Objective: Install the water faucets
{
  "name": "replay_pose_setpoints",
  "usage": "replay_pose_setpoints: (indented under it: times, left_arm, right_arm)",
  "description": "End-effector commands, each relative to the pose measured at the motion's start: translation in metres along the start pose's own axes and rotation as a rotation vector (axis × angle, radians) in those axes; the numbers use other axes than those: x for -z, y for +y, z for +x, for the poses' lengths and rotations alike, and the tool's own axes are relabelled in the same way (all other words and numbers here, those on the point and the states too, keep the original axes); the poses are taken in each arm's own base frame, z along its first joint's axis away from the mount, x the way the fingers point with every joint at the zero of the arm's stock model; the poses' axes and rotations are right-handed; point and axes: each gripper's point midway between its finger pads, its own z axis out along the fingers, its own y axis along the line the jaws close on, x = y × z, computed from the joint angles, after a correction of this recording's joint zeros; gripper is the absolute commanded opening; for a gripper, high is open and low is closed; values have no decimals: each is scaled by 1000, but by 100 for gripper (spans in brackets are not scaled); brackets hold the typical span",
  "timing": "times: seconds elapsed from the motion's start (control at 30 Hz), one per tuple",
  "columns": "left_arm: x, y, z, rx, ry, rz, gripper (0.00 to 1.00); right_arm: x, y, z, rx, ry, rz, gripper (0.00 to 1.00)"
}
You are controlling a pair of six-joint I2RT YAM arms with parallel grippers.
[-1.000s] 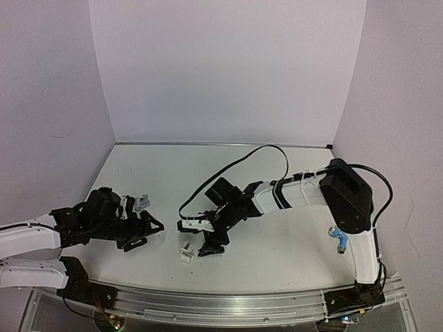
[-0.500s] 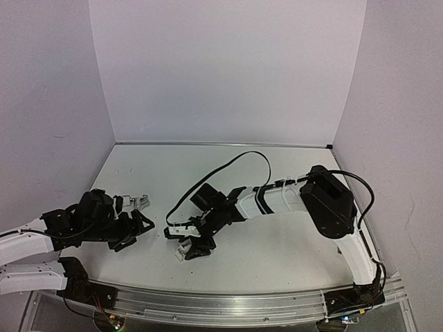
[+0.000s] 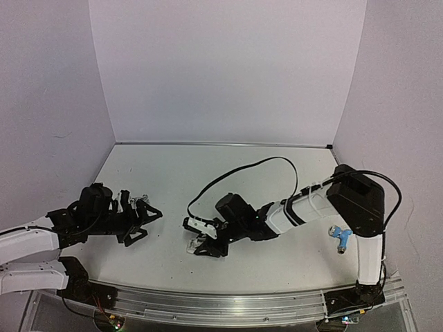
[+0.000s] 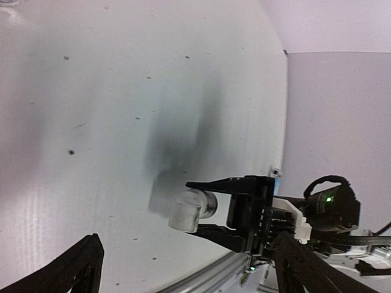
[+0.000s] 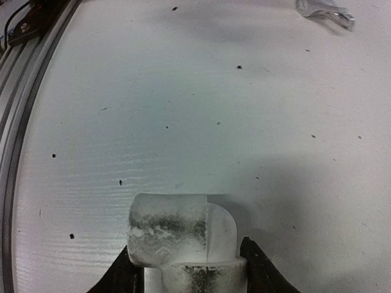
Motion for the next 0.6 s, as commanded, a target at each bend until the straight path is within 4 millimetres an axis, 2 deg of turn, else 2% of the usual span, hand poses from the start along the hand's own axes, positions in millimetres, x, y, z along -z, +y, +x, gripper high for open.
replay_pose_setpoints:
  times: [0.0, 0.07, 0.17, 0.27, 0.37, 0.47, 0.57]
  left_arm:
    - [-1, -68, 1, -49, 106, 357, 100]
    - [-5, -94, 7, -123, 199, 435, 100]
    - [-23, -117, 20, -171, 362, 465, 100]
    - [-34, -132, 29, -212, 429, 489, 98]
    - [-35, -146, 32, -245, 450, 529, 97]
    - [-41, -147, 33, -241, 463, 524, 86]
    - [-48, -146, 37, -228, 493, 513, 71]
  right_arm:
    - [60, -24, -87, 16, -292, 194, 4]
    - [82, -25, -102, 48, -335, 235, 4]
    - [102, -20, -123, 89, -390, 236, 5]
    - [111, -20, -136, 118, -414, 245, 6]
    - [113, -19, -138, 144, -401, 240, 6]
    - [116, -16, -141, 158, -410, 233, 5]
    - [119, -23, -141, 148, -404, 277, 5]
